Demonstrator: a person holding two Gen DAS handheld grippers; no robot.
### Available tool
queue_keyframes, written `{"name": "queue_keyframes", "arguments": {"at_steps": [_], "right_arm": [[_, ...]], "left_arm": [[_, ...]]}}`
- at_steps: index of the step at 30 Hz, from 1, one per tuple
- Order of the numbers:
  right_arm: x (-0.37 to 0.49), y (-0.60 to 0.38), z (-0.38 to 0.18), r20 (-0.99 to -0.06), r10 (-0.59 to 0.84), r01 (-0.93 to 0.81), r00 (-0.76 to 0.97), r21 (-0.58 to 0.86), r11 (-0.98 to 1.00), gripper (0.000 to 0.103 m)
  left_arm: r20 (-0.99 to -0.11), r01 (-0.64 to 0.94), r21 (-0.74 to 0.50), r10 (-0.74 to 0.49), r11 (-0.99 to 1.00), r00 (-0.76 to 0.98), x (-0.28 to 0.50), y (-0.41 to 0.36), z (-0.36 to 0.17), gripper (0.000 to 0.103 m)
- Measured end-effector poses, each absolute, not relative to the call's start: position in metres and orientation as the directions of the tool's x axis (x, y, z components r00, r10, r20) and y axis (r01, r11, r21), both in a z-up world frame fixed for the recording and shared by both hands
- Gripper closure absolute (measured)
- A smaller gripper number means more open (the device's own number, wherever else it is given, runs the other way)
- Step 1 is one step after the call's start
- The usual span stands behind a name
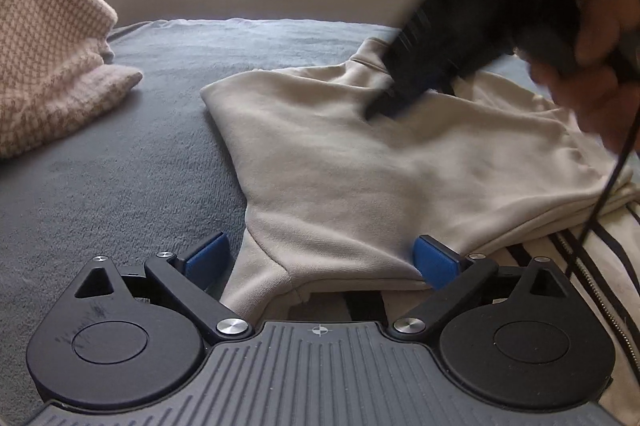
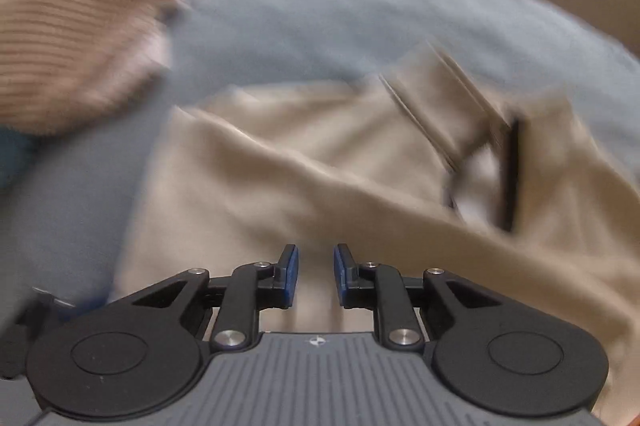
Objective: Fold clothes
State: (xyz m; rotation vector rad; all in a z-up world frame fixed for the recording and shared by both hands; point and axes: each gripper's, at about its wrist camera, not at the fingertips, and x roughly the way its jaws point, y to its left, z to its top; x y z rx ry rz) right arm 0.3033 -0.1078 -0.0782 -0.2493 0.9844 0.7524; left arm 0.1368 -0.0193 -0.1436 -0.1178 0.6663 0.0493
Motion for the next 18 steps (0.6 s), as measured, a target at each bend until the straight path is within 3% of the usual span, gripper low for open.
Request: {"name": "queue_keyframes", "arguments": {"at_steps": [3,6,14,18], "right_arm": [[0.301,-0.081,-0.081,-0.813,0.487,-0.735,0.318,0.113,0.668,0.083],[0.309,-0.067,-0.104,-0.851,0.412,-0.721,0.327,0.057,0.691,0.085],[0.298,-0.046,-0.085,-0.795,0.546,-0.806,0.262,0.131,0.578,0.085],[0.324,-0.030,-0.111,-0.819,0.438,-0.748,0.372,0.015,0.664,0.090]], "left_arm": [[-0.621,-0.098,-0.112,0.007,0.989,0.783,0.134,-0.017,-0.138,0.005],[-0.617,-0.091,-0.140,-0.015,0.986,0.787,0.129,-0.012,-0.137,0.007],[-0.616,-0.071,-0.127,-0.022,0.989,0.787,0.125,-0.013,-0.142,0.008],[-0.613,-0.072,-0.130,-0.023,0.989,0.790,0.125,-0.012,-0.143,0.008]]}}
